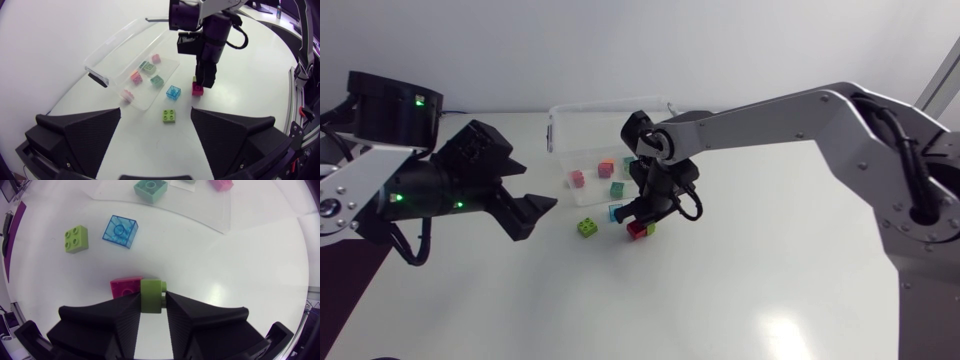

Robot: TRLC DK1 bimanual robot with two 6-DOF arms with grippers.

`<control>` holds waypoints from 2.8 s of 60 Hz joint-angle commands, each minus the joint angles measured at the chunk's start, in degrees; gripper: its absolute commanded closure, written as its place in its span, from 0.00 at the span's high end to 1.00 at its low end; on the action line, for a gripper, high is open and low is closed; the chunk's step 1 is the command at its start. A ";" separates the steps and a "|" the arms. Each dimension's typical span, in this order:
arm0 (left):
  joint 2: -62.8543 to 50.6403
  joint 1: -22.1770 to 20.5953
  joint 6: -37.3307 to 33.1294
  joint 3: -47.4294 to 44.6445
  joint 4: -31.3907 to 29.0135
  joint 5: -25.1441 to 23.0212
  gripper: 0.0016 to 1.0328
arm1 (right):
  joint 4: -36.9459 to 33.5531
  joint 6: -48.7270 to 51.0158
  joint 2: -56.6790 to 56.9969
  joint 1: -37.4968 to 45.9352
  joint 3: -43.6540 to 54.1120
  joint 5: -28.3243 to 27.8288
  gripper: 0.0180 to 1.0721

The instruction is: Place the duplo bricks in the container

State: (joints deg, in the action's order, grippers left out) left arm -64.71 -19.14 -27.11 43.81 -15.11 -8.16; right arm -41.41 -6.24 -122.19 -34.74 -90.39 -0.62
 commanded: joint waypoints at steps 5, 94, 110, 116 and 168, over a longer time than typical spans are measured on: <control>-1.56 -1.17 -1.10 -1.36 0.70 -0.36 0.95 | -0.25 0.26 6.53 0.29 7.16 -0.61 0.29; -1.91 -5.21 -0.84 -2.15 -0.97 0.69 0.95 | 9.42 4.92 10.83 6.09 22.98 -2.80 0.29; -11.41 -5.12 -3.12 -4.44 3.16 0.69 0.94 | 6.52 4.75 16.81 5.91 20.78 -2.37 0.28; -15.54 -4.95 -3.56 -4.00 5.80 0.69 0.94 | 4.32 4.75 18.30 6.27 17.97 -2.37 0.28; -45.60 -3.54 -4.70 12.17 15.38 -0.19 0.46 | 0.36 1.41 19.18 6.18 -6.91 -2.54 0.28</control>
State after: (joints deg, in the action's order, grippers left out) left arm -108.84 -22.98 -30.35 54.76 0.19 -7.70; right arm -40.56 -3.44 -101.60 -28.75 -94.56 -3.18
